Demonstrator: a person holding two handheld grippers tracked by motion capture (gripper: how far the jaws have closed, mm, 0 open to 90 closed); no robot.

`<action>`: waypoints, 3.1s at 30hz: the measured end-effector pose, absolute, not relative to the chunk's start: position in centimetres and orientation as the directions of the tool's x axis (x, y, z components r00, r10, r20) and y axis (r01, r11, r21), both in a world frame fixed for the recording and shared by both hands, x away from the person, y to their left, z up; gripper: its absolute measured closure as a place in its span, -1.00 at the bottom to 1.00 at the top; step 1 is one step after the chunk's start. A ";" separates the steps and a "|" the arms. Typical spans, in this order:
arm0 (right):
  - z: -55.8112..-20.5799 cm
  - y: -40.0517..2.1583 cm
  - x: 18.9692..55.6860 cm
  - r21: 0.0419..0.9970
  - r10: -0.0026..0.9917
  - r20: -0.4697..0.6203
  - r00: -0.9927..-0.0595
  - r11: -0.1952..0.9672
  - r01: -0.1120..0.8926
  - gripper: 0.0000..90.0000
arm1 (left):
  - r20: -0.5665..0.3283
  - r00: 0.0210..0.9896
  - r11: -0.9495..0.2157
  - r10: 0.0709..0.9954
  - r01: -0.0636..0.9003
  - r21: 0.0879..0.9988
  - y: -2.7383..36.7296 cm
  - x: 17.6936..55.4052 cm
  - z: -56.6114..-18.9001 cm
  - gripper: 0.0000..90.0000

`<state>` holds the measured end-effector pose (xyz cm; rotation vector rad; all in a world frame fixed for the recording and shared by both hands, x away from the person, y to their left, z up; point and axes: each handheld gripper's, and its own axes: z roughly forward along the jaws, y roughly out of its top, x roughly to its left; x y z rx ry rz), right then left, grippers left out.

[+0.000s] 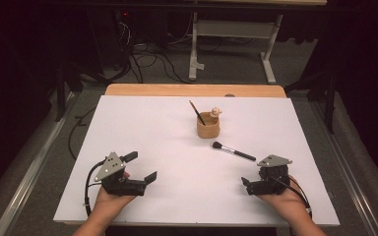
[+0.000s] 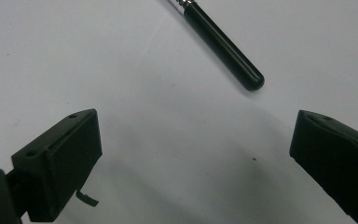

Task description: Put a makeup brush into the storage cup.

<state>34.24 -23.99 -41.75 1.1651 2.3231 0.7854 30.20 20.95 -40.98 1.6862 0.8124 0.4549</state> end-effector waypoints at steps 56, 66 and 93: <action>-39.0 -22.8 37.7 0.268 0.707 -0.080 -0.703 0.694 0.668 -0.74 | -0.120 0.702 -0.103 0.702 0.266 0.958 20.7 30.0 -40.7 -0.99; -38.1 -22.7 39.3 0.216 0.697 -0.109 -0.708 0.712 0.668 -0.65 | -0.115 0.698 -0.101 0.706 0.261 0.960 20.7 30.0 -40.6 -0.99; -37.3 -21.7 43.1 0.200 0.694 -0.105 -0.712 0.716 0.669 -0.38 | -0.129 0.705 -0.094 0.698 0.269 0.959 20.7 30.0 -40.7 -0.99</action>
